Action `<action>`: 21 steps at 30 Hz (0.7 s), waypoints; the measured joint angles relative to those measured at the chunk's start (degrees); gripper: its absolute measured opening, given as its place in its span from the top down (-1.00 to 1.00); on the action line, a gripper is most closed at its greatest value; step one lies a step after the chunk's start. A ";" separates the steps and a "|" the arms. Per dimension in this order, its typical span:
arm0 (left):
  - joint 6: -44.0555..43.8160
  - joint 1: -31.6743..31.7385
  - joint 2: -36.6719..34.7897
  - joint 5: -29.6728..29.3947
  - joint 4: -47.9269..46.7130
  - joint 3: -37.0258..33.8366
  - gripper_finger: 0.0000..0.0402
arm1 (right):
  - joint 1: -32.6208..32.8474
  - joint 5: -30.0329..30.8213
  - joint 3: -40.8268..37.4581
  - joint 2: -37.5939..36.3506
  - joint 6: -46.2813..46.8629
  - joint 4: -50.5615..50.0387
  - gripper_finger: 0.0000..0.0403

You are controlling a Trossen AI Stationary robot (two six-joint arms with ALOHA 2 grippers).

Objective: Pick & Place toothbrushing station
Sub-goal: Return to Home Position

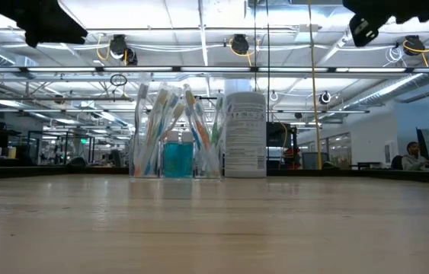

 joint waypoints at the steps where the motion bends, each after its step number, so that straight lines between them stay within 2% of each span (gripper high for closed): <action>1: 1.44 -0.16 -1.00 0.61 2.48 -1.84 0.23 | -0.02 0.05 -1.40 -1.37 0.51 0.77 0.75; 11: 10.94 -0.77 -8.94 10.07 25.00 -17.69 0.23 | -0.04 0.26 -14.57 -16.33 1.22 5.05 0.75; 18: 11.99 -0.75 -12.70 12.37 28.92 -23.70 0.23 | -0.04 0.31 -19.17 -27.63 -2.01 2.76 0.75; 21: 12.72 -0.75 -13.94 12.40 32.92 -27.09 0.23 | -0.03 0.68 -20.06 -28.02 -3.13 2.17 0.75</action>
